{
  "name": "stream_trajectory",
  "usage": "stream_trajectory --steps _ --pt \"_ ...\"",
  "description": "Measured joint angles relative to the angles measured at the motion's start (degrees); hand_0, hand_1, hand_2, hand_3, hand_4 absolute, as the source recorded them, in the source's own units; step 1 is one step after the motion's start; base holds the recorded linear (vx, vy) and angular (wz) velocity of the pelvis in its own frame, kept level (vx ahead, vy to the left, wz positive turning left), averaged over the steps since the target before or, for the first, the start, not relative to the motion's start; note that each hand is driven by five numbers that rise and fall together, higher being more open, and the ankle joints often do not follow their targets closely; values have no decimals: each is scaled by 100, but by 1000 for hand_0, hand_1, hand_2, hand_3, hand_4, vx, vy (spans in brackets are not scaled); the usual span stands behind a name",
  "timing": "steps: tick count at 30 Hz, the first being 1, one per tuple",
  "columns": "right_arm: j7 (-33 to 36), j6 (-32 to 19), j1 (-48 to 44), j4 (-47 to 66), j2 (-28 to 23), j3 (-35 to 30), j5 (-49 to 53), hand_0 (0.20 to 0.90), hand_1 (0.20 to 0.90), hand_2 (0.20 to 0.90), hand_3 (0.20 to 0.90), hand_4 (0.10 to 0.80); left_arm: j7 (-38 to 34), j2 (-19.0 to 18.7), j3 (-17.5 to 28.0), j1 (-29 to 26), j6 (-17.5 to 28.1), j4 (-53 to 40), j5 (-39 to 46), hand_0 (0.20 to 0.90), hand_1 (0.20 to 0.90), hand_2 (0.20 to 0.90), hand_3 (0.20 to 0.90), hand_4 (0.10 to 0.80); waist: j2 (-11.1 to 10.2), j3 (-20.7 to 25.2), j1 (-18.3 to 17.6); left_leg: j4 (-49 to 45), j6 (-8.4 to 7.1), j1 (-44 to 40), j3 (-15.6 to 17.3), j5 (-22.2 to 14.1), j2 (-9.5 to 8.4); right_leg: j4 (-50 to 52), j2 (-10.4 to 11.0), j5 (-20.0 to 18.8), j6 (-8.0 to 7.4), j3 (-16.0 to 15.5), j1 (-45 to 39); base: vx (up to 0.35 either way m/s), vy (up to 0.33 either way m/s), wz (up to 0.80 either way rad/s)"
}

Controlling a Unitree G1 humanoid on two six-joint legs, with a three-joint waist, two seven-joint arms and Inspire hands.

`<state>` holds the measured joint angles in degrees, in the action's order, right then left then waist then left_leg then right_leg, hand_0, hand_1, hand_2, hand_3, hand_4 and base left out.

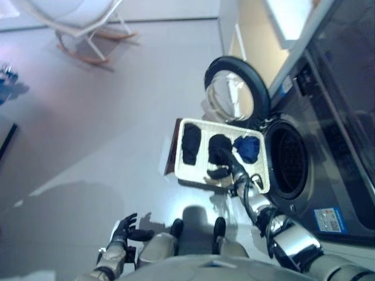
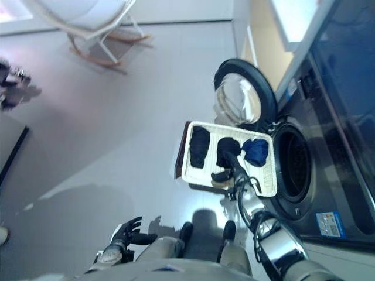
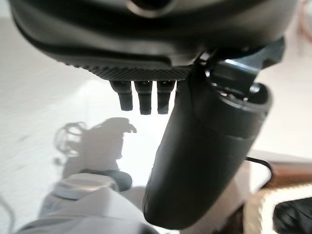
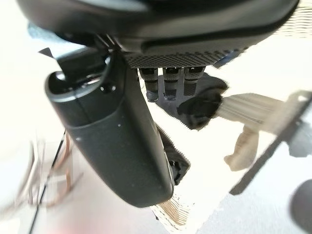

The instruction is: Pick up the clothes and place them into the washing machine

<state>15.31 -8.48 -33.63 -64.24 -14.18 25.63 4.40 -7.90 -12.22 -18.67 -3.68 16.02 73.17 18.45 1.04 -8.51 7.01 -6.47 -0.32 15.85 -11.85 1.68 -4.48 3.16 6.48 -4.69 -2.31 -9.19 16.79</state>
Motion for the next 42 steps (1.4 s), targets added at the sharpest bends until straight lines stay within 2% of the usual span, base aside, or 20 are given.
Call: stream_trajectory --steps 4,9,15,22,27,34,37,42 --pt "219 120 -1120 -539 -431 -98 9 900 900 900 900 800 -31 65 -182 -213 54 -77 40 900 900 900 900 800 255 -374 215 -38 -74 394 -43 117 39 74 -28 -27 63 -268 302 -59 24 30" --pt "581 124 -2159 -926 -967 -292 99 900 900 900 900 800 -129 70 -177 -356 44 -64 188 900 900 900 900 800 299 -746 437 -130 -107 761 -122 160 25 395 10 71 104 -320 722 23 23 10" --pt "687 131 -2452 -1330 -1148 -354 178 900 900 900 900 800 -182 74 -185 -444 97 -189 190 900 900 900 900 800 340 -847 551 -200 -105 904 -301 174 -77 629 129 220 71 -479 859 11 15 17" --pt "700 136 -2805 -1484 -1411 -523 644 900 900 900 900 800 -225 129 -417 -664 195 -457 186 900 900 900 900 800 519 -1184 701 -318 -81 1104 -509 247 -192 849 278 288 35 -672 1010 -4 11 17" --pt "690 116 -2854 -1480 -1404 -628 1104 900 900 900 900 800 -253 143 -458 -702 215 -473 188 900 900 900 900 800 524 -1236 811 -331 -64 1207 -564 285 -271 991 375 338 3 -711 1133 22 10 9" --pt "694 111 -2974 -1493 -1388 -673 1245 900 900 900 900 800 -290 145 -477 -707 220 -473 188 900 900 900 900 800 526 -1302 857 -334 -66 1290 -661 325 -304 1013 390 355 -17 -749 1181 29 -9 7" --pt "731 101 -3037 -1608 -1403 -653 1232 900 900 900 900 800 -301 156 -590 -736 219 -469 188 900 900 900 900 800 533 -1391 834 -321 -140 1290 -749 296 -337 1183 447 504 -28 -815 1217 74 -27 16" --pt "870 102 -3192 -1827 -1434 -656 1220 900 900 900 900 800 -338 151 -798 -767 292 -625 187 900 900 900 900 800 553 -1414 890 -325 -111 1484 -821 395 -363 1405 501 587 6 -875 1457 24 -7 13"
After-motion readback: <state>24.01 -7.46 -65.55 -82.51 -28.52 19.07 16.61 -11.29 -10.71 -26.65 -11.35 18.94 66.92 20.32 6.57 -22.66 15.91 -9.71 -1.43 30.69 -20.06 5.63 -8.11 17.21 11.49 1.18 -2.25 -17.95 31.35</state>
